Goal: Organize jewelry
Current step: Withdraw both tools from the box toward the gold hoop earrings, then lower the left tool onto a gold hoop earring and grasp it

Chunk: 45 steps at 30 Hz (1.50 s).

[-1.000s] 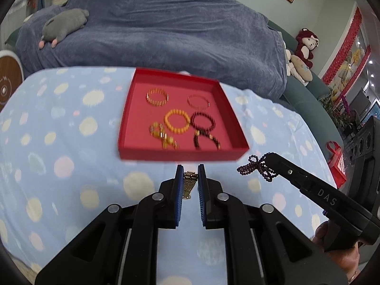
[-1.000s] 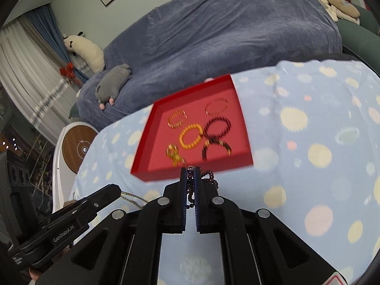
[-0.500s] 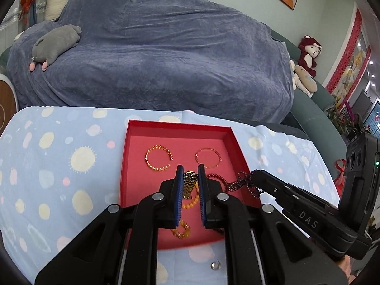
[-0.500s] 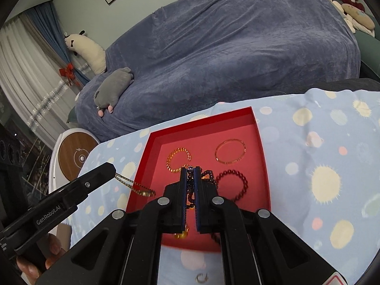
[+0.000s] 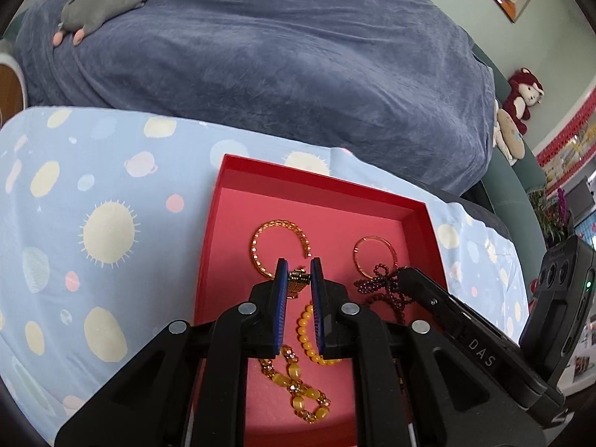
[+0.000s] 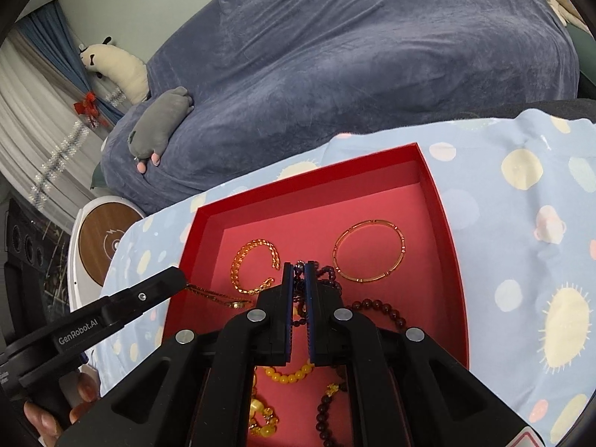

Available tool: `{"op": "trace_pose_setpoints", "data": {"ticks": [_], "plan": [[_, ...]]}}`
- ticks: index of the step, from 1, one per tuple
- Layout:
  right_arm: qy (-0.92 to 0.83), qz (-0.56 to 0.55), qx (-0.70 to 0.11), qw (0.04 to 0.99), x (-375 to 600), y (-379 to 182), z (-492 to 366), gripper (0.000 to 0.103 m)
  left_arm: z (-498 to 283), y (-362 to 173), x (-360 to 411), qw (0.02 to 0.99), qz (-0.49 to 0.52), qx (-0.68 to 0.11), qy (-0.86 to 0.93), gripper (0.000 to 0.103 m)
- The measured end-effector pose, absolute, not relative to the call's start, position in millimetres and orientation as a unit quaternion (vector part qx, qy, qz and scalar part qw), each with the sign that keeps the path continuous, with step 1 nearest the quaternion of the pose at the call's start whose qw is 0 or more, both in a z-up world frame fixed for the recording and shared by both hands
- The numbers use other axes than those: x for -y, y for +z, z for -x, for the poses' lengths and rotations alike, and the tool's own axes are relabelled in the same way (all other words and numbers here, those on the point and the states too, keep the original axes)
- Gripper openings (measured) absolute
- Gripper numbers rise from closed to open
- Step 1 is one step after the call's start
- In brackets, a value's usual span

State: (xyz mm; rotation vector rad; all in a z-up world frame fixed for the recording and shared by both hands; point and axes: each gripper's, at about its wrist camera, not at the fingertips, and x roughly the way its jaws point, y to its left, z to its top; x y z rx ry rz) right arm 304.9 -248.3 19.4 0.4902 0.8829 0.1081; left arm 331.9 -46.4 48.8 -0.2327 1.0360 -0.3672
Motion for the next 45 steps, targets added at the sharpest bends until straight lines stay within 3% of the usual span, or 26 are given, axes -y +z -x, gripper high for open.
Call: {"op": "trace_pose_setpoints", "data": {"ticks": [4, 6, 9, 23, 45], "plan": [[0.038, -0.22, -0.424, 0.878, 248.7, 17.1, -307.7, 0.019, -334.5, 45.0, 35.0, 0.844, 0.14, -0.489, -0.172, 0.014], [0.031, -0.216, -0.416, 0.883, 250.5, 20.8, -302.7, 0.03, -334.0, 46.4, 30.1, 0.843, 0.15, -0.488, -0.169, 0.026], [0.027, -0.204, -0.402, 0.892, 251.5, 29.8, -289.8, 0.033, -326.0, 54.5, 22.9, 0.852, 0.155, -0.474, -0.162, 0.039], [0.024, -0.198, -0.387, 0.9, 245.4, 60.3, -189.1, 0.034, -230.4, 73.2, -7.6, 0.863, 0.134, -0.465, -0.145, 0.045], [0.003, -0.192, -0.441, 0.877, 210.5, 23.8, -46.9, 0.034, -87.6, 15.0, -1.3, 0.854, 0.027, -0.507, -0.115, 0.045]]}}
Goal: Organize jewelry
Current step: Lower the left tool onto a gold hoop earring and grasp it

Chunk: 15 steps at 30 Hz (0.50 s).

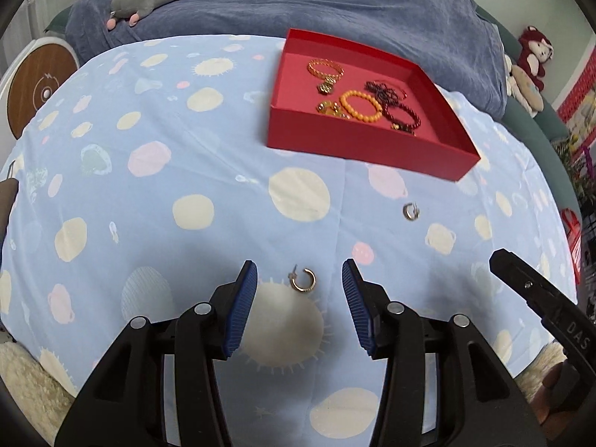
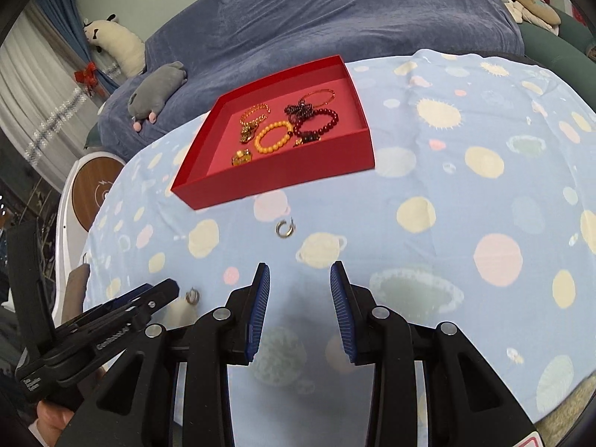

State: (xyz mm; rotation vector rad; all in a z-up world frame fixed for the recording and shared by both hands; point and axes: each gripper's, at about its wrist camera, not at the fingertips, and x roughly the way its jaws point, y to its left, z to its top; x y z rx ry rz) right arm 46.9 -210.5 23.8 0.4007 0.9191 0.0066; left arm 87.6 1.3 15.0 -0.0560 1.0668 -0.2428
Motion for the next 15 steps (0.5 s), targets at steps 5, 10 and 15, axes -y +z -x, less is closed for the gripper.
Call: {"op": "trace_pose_setpoints", "data": {"ticks": [5, 10, 15], "plan": [[0.004, -0.194, -0.443, 0.875, 206.8, 20.8, -36.7, 0.034, -84.4, 5.9, 4.3, 0.853, 0.014, -0.51, -0.11, 0.045], [0.005, -0.193, -0.447, 0.873, 204.7, 16.8, -34.0, 0.034, -83.9, -3.3, 6.6, 0.852, 0.004, -0.515, -0.1, 0.041], [0.007, -0.193, -0.451, 0.871, 202.7, 13.4, -34.5, 0.034, -85.2, -12.3, 6.5, 0.845, 0.01, -0.526, -0.1, 0.032]]}}
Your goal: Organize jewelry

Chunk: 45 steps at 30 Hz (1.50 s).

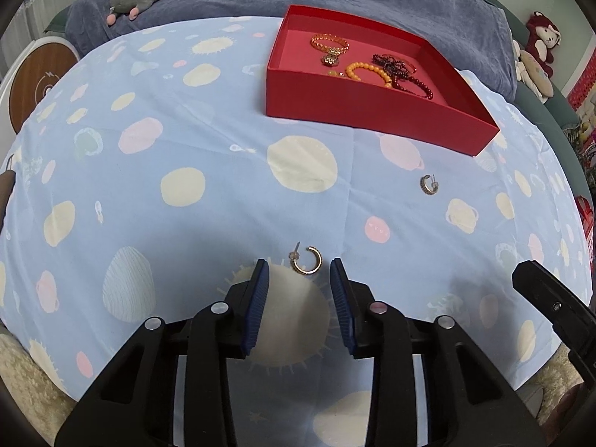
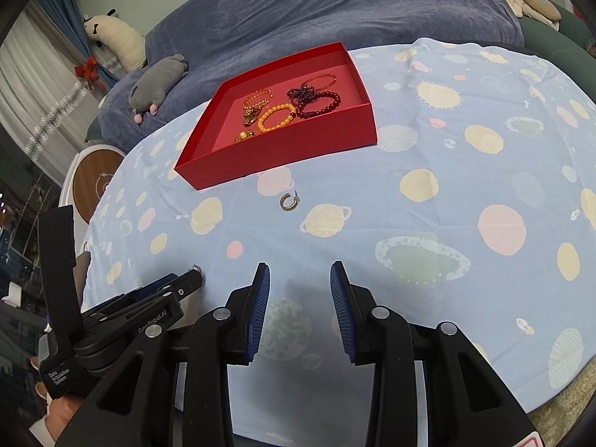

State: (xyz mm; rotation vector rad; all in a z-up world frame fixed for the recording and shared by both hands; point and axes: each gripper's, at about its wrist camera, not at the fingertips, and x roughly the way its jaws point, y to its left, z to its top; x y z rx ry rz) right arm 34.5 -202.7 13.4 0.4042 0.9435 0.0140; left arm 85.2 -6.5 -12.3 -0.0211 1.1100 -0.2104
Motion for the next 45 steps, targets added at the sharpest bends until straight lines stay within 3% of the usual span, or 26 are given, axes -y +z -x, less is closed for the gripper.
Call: {"op": "trace_pose_setpoints", "data": {"ticks": [5, 9, 15, 23, 29, 35, 37, 45], "plan": [[0.006, -0.194, -0.456, 0.869, 201.6, 9.4, -35.8, 0.034, -82.0, -12.9, 7.1, 0.848, 0.008, -0.521, -0.098, 0.03], [0.006, -0.193, -0.459, 0.867, 200.2, 6.9, -36.9, 0.034, -83.3, -13.3, 1.3, 0.847, 0.024, -0.523, -0.097, 0.013], [0.006, -0.193, -0.459, 0.867, 199.5, 6.2, -36.8, 0.034, -79.3, -13.8, -6.9, 0.845, 0.038, -0.524, -0.1, 0.004], [0.006, -0.197, -0.459, 0.866, 200.2, 5.2, -35.9, 0.034, -77.0, -10.5, -14.5, 0.845, 0.058, -0.523, -0.098, 0.005], [0.005, -0.198, -0.459, 0.866, 200.7, 4.9, -36.2, 0.034, -89.0, -7.5, 2.5, 0.849, 0.037, -0.516, -0.104, 0.024], [0.008, -0.196, -0.46, 0.866, 201.1, 4.8, -42.9, 0.034, -93.0, -13.2, 12.3, 0.852, 0.01, -0.513, -0.102, 0.023], [0.011, -0.191, -0.461, 0.866, 199.7, 4.0, -48.5, 0.034, -92.9, -13.2, 12.2, 0.854, 0.006, -0.511, -0.102, 0.017], [0.022, -0.16, -0.465, 0.87, 190.8, 0.3, -86.2, 0.034, -92.1, -13.8, 10.8, 0.854, 0.009, -0.509, -0.104, 0.017]]}}
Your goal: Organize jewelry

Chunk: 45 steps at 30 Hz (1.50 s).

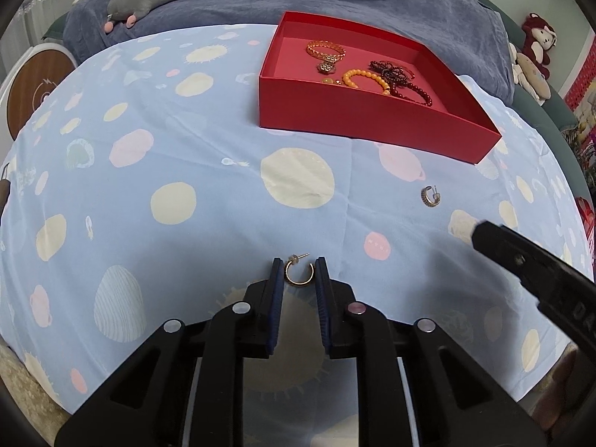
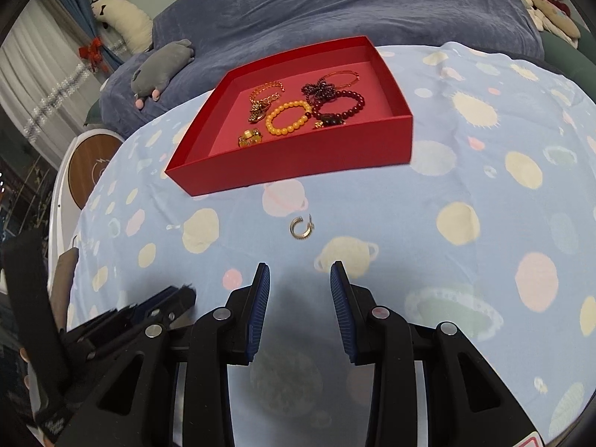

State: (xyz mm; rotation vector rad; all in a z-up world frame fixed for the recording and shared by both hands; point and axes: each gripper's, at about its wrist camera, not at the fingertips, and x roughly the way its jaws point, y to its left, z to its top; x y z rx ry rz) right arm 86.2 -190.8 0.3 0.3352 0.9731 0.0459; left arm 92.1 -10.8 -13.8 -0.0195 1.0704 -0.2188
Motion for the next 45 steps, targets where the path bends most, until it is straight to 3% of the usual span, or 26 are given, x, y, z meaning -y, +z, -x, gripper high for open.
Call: {"op": "trace_pose_setpoints", "data": {"ticks": [15, 23, 45], "plan": [[0.022, -0.13, -0.483, 0.866, 177.7, -24.1, -129.7, 0.033, -97.5, -14.8, 8.9, 0.851, 0.025, -0.514, -0.104, 0.017], [0.006, -0.114, -0.475, 0.873, 179.5, -26.6, -131.0, 0.017, -99.4, -14.8, 10.9, 0.852, 0.024, -0.513, -0.103, 0.017], [0.0, -0.198, -0.441, 0.875, 207.6, 13.5, -67.3, 0.017, -102.7, 26.0, 21.2, 0.861, 0.019, -0.497, -0.11, 0.016]]}}
